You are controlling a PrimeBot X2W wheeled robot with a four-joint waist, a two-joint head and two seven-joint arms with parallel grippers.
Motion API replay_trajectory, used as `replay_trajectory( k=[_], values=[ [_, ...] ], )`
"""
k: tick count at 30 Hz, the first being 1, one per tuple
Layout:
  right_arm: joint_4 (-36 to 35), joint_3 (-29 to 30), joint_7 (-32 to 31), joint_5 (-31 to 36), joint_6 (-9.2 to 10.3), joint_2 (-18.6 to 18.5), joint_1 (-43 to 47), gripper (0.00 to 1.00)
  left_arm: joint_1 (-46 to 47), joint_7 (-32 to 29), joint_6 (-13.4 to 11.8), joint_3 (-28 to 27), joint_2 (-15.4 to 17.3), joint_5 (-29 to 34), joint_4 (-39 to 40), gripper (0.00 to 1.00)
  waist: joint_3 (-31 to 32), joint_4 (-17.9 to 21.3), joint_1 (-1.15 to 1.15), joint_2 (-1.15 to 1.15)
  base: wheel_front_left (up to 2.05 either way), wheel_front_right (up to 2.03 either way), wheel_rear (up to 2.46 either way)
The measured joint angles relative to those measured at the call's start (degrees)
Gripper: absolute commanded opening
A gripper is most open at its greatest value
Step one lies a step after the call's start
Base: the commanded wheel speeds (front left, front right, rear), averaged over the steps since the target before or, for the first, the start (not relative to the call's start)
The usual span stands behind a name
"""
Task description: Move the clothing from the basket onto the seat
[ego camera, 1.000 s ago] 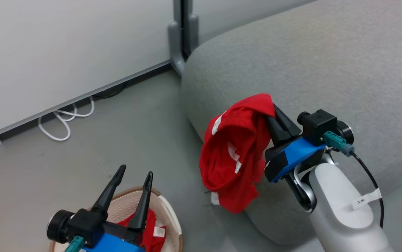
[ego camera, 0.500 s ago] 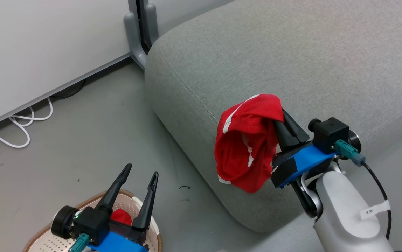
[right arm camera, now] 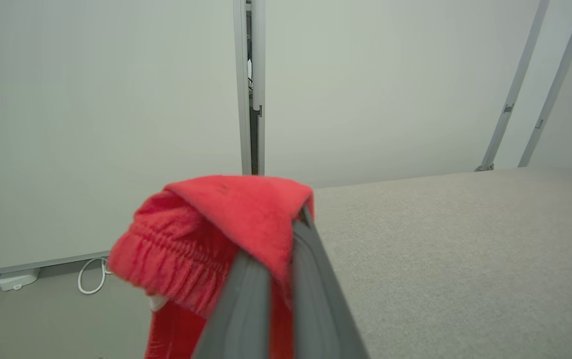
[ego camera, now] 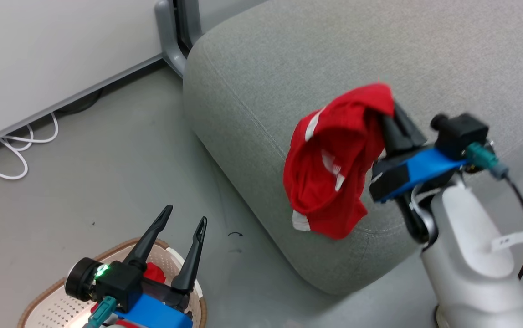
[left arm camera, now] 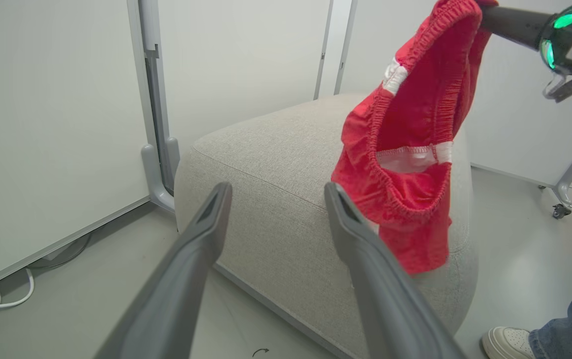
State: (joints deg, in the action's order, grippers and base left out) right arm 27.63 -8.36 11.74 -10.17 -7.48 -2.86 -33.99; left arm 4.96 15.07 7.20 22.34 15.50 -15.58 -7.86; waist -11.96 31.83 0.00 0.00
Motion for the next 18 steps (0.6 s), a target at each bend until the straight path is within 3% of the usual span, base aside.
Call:
replay_trajectory(
  k=[7,18],
  values=[
    [3.7,4.4,-2.5,-1.3,-0.02,-0.3,-11.8,0.0,0.1,0.0,0.0,-0.4,1.8,1.1,2.5,1.0,-3.4,0.2,0.0,0.0,0.0,0.0,0.0],
    [11.9,20.8,-1.6,1.4,0.0,-10.5,-27.6,0.0,5.9,-0.6,0.0,2.6,6.8,2.4,8.3,1.0,-13.0,-3.3,0.0,0.0,0.0,0.0,0.0]
  ],
)
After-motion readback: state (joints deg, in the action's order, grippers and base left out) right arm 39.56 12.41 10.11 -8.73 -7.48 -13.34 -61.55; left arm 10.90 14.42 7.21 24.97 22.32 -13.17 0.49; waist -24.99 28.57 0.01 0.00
